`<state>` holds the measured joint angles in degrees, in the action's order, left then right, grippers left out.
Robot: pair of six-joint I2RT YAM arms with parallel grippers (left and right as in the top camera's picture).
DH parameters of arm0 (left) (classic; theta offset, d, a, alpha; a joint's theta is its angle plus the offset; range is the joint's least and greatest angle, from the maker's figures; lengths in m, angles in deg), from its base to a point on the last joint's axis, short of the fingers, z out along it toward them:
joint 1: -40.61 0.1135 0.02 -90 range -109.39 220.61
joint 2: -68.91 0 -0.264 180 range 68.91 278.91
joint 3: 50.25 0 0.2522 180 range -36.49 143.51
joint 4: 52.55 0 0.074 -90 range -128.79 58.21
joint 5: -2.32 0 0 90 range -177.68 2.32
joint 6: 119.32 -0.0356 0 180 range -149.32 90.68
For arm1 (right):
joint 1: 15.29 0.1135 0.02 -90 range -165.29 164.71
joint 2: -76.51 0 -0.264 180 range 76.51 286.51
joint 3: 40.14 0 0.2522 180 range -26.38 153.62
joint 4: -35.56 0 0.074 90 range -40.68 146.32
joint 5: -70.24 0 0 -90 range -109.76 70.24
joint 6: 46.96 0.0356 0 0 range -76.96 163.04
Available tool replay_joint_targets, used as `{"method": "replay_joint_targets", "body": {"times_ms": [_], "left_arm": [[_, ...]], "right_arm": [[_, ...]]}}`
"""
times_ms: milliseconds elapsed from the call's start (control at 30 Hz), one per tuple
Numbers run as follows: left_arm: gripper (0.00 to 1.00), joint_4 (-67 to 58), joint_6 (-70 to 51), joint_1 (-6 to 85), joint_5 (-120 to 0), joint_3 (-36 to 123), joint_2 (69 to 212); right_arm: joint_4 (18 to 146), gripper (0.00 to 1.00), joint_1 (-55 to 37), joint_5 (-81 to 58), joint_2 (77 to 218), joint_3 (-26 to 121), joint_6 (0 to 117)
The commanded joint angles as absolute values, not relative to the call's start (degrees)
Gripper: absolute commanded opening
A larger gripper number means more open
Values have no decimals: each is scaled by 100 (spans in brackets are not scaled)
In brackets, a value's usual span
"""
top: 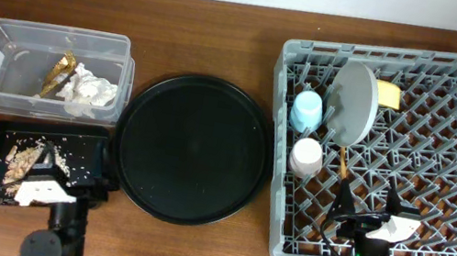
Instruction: Sort waste into correct bins and load items into the dishwasher rack
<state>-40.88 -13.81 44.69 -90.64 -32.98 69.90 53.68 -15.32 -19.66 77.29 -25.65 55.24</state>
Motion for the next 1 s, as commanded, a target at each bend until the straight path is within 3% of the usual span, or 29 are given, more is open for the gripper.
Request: {"method": "replay_joint_targets", "body": {"times_ms": [0, 100, 333, 967], "left_arm": [[99, -3992, -1392, 4427, -8959, -3602, 6918], [99, -3410, -1705, 4362, -9027, -3598, 6920], [99, -3404, -2878, 4040, -8992, -3598, 6918], [99, -3406, -2876, 4034, -8981, -3598, 6920]], "right_arm": [[5383, 98, -1578, -1955, 7672, -2606, 5548], [5383, 98, -1578, -1955, 7672, -2606, 5548], [5383, 98, -1578, -1955, 7672, -2606, 5548], [5383, 98, -1578, -1953, 7672, -2606, 5548]]}}
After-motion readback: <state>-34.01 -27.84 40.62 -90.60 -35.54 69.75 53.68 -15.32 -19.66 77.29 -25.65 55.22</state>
